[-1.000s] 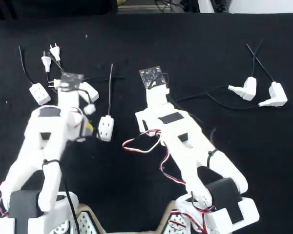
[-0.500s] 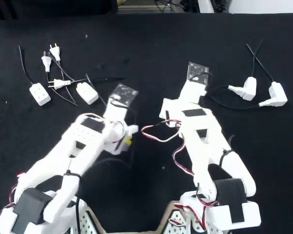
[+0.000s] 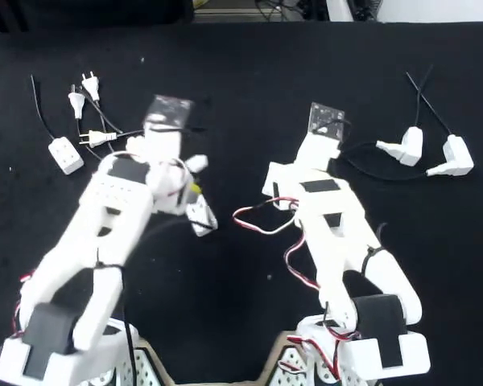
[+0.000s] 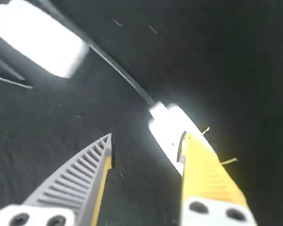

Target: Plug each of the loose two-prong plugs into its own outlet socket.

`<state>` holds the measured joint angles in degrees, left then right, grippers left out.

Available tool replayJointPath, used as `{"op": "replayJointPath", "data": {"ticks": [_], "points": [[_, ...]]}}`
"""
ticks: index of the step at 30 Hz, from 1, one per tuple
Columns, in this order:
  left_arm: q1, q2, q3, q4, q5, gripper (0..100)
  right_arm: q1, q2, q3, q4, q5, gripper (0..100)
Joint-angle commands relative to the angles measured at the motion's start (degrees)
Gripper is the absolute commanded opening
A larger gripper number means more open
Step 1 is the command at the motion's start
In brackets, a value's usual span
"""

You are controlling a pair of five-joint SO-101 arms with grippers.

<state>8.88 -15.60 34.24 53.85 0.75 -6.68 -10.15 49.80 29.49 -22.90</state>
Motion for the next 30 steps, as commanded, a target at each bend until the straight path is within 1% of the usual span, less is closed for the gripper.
{"op": "replayJointPath", "data": {"ticks": [1,4,6,9,12,16,20,25,28,30], "points": [[-6.0,5.4,-2.2,-7.1,5.8,23,-0.5,-2.7,-1.7,-1.4,-0.4,1.1],[-8.8,10.5,-2.8,-7.5,7.0,23,-0.6,-2.7,-1.7,-1.4,-0.4,1.1],[-9.0,13.9,-2.7,-7.0,6.8,23,-0.6,-2.7,-1.8,-1.4,-0.4,1.1],[-8.4,17.6,-4.0,-3.4,6.8,23,-0.7,-2.7,-1.8,-1.4,-0.4,1.1],[-6.1,18.7,-5.8,0.0,6.9,23,-0.6,-2.7,-1.8,-1.4,-0.4,1.1],[-1.5,18.7,-8.4,2.5,6.9,23,-0.4,-2.8,-1.9,-1.5,-0.4,1.1],[2.9,18.9,-10.3,2.5,6.9,23,0.6,-2.7,-1.9,-2.1,-0.3,1.1],[10.1,19.3,-10.2,2.5,6.5,23,3.7,-2.6,-1.5,-3.9,-0.7,1.1],[11.9,18.6,-10.9,2.6,6.4,23,3.8,-2.6,-1.5,-3.8,-0.7,1.1],[11.7,18.5,-12.1,3.3,5.8,23,3.8,-2.6,-1.5,-3.8,-0.7,1.1]]}}
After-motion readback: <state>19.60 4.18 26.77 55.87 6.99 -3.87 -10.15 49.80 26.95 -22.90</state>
